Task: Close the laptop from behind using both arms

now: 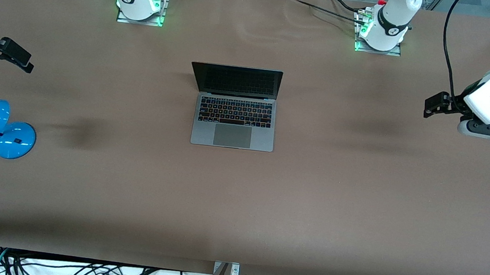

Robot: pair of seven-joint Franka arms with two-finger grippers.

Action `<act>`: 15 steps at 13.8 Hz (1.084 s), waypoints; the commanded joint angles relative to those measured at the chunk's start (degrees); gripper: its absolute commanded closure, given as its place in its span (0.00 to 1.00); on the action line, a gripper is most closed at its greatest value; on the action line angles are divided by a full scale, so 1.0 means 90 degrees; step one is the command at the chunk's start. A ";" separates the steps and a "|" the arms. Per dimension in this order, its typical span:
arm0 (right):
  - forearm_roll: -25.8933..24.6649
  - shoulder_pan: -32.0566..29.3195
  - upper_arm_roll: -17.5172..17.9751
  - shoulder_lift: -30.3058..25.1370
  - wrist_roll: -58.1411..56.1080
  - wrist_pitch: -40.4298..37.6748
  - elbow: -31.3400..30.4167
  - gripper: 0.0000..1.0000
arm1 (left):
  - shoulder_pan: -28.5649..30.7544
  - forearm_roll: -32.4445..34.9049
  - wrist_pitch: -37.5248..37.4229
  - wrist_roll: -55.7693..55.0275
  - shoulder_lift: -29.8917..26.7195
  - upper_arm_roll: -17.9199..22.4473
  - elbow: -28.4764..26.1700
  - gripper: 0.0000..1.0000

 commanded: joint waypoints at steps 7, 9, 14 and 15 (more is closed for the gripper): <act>-0.0077 -0.0078 0.0087 -0.0100 -0.0004 -0.0003 -0.0080 0.00 | 0.0041 0.0390 -0.0425 -0.0029 -0.0096 0.0033 0.0071 0.00; -0.0077 -0.0078 0.0087 -0.0100 -0.0004 -0.0003 -0.0080 0.00 | 0.0042 0.0379 -0.0533 -0.0106 -0.0135 0.0013 0.0071 0.00; -0.0077 -0.0078 0.0087 -0.0100 -0.0004 -0.0003 -0.0080 0.00 | 0.0042 -0.0040 -0.0641 -0.0087 -0.0145 -0.0016 0.0071 0.00; -0.0077 -0.0078 0.0087 -0.0100 -0.0004 0.0007 -0.0080 0.00 | 0.0032 -0.0050 -0.0641 -0.0078 -0.0145 -0.0016 0.0071 0.00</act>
